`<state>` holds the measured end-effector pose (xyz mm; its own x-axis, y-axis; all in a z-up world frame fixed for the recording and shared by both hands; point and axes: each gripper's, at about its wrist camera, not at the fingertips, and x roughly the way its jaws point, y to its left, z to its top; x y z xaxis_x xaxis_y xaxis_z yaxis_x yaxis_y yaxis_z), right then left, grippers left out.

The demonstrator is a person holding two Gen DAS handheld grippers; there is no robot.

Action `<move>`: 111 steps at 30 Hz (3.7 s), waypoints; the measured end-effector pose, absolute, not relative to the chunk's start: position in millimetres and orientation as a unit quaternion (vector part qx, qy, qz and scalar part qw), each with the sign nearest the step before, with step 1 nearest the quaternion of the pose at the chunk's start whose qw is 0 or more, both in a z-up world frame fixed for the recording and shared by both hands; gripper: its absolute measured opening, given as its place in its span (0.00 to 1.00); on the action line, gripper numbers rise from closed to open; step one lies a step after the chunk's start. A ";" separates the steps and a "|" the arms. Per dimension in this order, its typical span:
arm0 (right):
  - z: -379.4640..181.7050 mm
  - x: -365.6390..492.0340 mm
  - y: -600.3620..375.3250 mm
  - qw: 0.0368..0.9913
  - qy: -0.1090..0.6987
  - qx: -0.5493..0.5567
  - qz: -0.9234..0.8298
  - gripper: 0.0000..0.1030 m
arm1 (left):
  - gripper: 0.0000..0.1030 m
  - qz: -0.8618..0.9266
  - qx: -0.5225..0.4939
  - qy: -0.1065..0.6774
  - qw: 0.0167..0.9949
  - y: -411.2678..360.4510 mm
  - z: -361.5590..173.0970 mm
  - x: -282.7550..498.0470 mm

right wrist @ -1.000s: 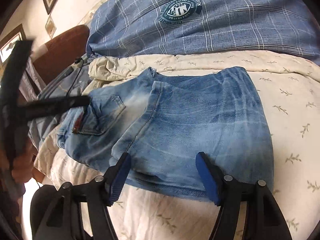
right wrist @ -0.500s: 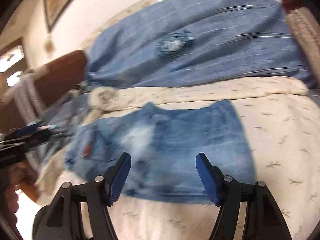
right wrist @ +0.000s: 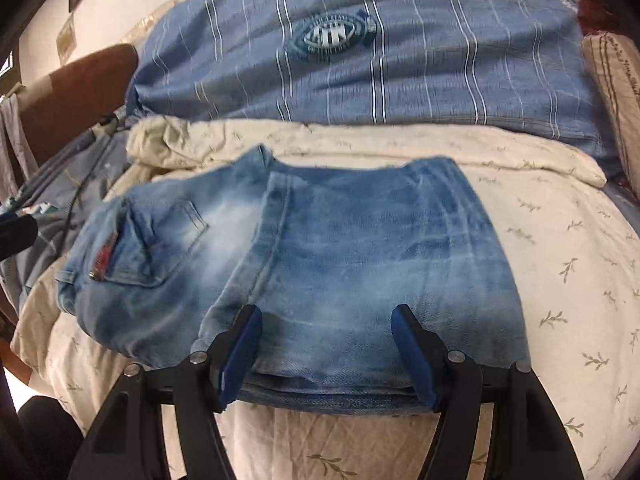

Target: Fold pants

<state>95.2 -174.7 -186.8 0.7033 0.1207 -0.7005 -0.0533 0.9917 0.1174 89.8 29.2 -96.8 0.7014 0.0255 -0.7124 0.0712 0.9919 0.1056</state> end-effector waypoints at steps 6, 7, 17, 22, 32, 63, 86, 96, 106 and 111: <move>-191.1 97.5 -173.8 0.922 0.383 0.027 0.052 0.69 | 0.85 0.002 0.041 0.442 0.896 31.0 -135.7 114.9; -190.9 97.5 -173.4 0.922 0.383 0.025 0.053 0.69 | 0.85 0.005 0.037 0.452 0.891 31.7 -142.1 119.1; -193.5 99.1 -169.6 0.921 0.385 0.001 0.058 0.70 | 0.96 0.006 0.014 0.495 0.869 34.1 -178.2 139.3; -194.4 99.2 -166.4 0.921 0.386 -0.013 0.056 0.70 | 1.00 0.008 0.025 0.492 0.870 29.7 -183.6 139.9; -196.9 96.9 -163.6 0.922 0.381 -0.030 0.055 0.70 | 1.00 -0.006 0.018 0.492 0.870 32.4 -187.6 140.1; -194.6 89.5 -164.7 0.926 0.373 -0.034 0.053 0.70 | 1.00 0.041 -0.013 0.473 0.880 73.1 -155.8 122.3; -193.6 94.9 -164.3 0.919 0.390 -0.034 0.053 0.70 | 1.00 0.057 0.015 0.504 0.861 65.5 -195.9 140.4; -191.2 92.9 -168.1 0.916 0.395 -0.027 0.062 0.70 | 1.00 0.065 0.022 0.510 0.857 64.5 -194.6 139.4; -169.8 82.5 -176.3 0.935 0.346 0.013 0.074 0.70 | 1.00 0.075 0.037 0.449 0.890 62.3 -149.2 126.2; -160.9 80.3 -179.7 0.944 0.322 0.022 0.062 0.70 | 1.00 0.067 0.016 0.418 0.906 61.7 -129.4 125.9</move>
